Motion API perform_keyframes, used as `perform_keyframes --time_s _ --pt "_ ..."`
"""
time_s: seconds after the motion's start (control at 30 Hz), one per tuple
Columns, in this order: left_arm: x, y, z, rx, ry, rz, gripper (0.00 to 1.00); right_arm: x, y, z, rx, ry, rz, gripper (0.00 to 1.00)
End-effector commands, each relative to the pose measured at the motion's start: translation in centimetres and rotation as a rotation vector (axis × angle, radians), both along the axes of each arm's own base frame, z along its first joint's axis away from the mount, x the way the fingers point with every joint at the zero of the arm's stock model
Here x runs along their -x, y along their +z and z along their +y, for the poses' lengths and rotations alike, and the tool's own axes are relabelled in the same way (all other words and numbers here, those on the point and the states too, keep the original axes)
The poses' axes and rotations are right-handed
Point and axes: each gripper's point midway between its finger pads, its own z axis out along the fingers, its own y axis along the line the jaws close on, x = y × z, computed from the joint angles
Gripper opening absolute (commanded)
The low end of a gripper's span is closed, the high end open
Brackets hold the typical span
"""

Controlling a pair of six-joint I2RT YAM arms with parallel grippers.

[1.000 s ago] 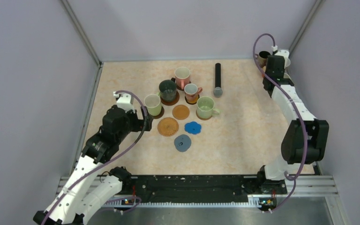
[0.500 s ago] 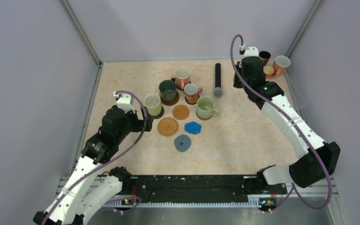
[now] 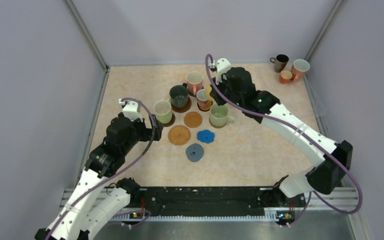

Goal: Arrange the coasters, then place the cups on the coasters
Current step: Place the cup on the coaster.

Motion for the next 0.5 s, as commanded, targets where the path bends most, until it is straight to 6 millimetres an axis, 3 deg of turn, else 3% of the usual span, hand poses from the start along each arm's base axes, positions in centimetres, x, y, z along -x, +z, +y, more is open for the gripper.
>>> perform_keyframes --time_s 0.0,0.27,0.47 --pt "-0.3 2.0 -0.2 0.039 -0.001 -0.073 0.98 -1.5 4.9 3.9 -0.055 0.119 -0.132 0.0" --pt "-0.1 3.1 0.9 0.043 0.049 -0.114 0.98 -1.1 0.6 9.7 -0.005 0.259 -0.011 0.0" --pt "0.1 3.9 2.6 0.034 0.132 -0.144 0.98 -1.7 -2.5 12.4 0.062 0.293 0.065 0.0"
